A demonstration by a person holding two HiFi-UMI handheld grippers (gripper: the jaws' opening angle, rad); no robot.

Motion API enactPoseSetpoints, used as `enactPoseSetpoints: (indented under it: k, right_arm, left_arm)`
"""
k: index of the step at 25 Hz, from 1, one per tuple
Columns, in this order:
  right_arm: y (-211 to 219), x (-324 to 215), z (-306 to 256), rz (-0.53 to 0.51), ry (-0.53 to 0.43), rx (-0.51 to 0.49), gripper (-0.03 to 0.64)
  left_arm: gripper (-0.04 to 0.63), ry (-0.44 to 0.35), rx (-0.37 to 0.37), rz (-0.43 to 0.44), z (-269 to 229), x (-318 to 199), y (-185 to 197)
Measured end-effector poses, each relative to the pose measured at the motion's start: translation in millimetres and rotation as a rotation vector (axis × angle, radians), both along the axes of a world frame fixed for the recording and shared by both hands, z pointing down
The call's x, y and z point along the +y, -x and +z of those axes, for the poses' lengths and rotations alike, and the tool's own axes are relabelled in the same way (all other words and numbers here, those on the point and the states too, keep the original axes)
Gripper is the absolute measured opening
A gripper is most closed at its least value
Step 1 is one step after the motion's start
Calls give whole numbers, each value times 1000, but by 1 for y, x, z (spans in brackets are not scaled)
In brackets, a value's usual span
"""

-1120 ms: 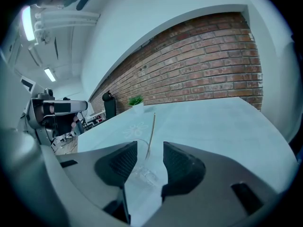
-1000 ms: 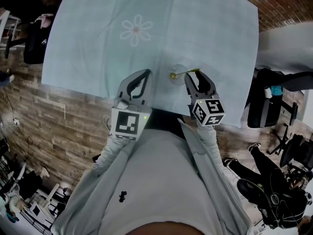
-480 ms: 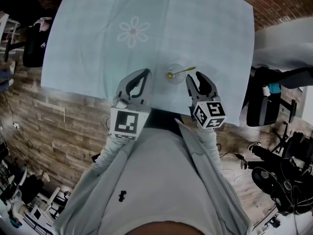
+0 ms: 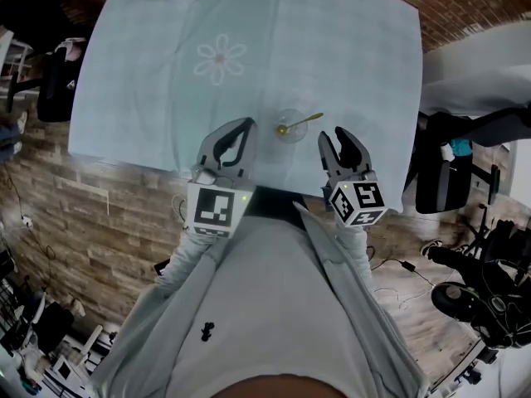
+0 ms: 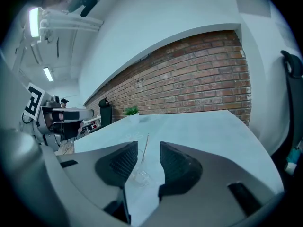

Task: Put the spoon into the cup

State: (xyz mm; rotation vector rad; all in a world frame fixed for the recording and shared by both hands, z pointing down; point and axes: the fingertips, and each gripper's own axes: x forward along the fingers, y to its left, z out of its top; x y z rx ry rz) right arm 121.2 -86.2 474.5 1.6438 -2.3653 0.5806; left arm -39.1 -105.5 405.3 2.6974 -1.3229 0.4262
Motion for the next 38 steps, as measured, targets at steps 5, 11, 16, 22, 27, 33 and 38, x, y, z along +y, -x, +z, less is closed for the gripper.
enactPoseSetpoints:
  k: [5, 11, 16, 22, 27, 33, 38]
  right_arm:
    - [-7, 5, -16, 12, -40, 5, 152]
    - [-9, 7, -41, 21, -108, 21, 128]
    - [-12, 6, -68, 20, -185, 35, 75]
    - [-11, 3, -102, -3, -270, 43, 35]
    - [-5, 0, -130, -31, -341, 67, 21]
    - [2, -3, -155, -65, -411, 96, 16]
    - [2, -5, -157, -68, -413, 98, 15]
  left_arm:
    - [18, -13, 5, 6, -5, 1, -6]
    - [18, -34, 15, 9, -14, 3, -6]
    - [18, -65, 19, 9, -24, 1, -9]
    - [18, -95, 26, 14, -37, -4, -14]
    - [18, -121, 29, 26, -48, -10, -20]
    - [18, -138, 27, 24, -55, -16, -19]
    - [18, -139, 28, 14, -54, -20, -16]
